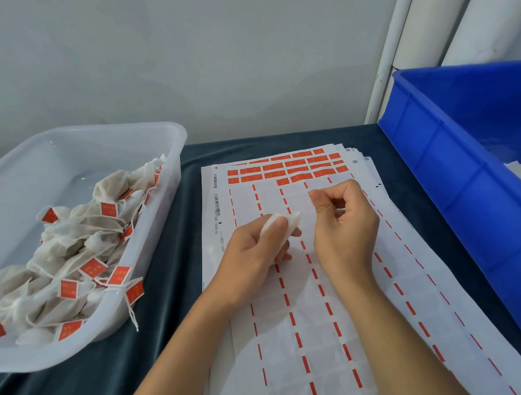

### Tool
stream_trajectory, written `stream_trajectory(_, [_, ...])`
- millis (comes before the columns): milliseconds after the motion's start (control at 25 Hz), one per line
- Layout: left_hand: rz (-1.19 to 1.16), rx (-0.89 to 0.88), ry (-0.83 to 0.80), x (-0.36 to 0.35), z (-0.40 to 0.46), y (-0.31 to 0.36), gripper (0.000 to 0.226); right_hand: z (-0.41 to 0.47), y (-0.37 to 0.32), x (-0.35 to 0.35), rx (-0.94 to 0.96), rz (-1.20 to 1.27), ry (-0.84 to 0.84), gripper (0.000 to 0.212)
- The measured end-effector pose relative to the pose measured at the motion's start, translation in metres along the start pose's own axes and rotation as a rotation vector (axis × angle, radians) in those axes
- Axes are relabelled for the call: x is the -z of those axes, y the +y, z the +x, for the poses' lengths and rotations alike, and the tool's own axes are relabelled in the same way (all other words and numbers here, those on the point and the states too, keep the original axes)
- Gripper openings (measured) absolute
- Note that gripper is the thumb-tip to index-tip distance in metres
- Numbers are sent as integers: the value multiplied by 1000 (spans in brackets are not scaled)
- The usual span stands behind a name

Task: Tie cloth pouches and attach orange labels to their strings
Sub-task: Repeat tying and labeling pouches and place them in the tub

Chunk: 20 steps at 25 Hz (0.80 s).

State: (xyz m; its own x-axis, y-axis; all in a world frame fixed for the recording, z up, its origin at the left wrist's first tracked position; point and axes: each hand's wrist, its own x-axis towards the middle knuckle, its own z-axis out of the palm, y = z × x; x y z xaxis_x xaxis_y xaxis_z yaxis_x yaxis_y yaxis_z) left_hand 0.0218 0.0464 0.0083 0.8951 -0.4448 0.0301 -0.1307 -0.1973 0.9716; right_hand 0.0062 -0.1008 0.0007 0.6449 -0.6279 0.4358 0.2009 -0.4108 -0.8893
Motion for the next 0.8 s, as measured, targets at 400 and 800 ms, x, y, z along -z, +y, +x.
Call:
stream_trajectory(400, [53,23,-88,-3,0,-1,44,4,0,4,-102,40,157,12])
stream_trajectory(800, [-156,45,78,3,0,-3,32,7,0,6,-143,105,-33,13])
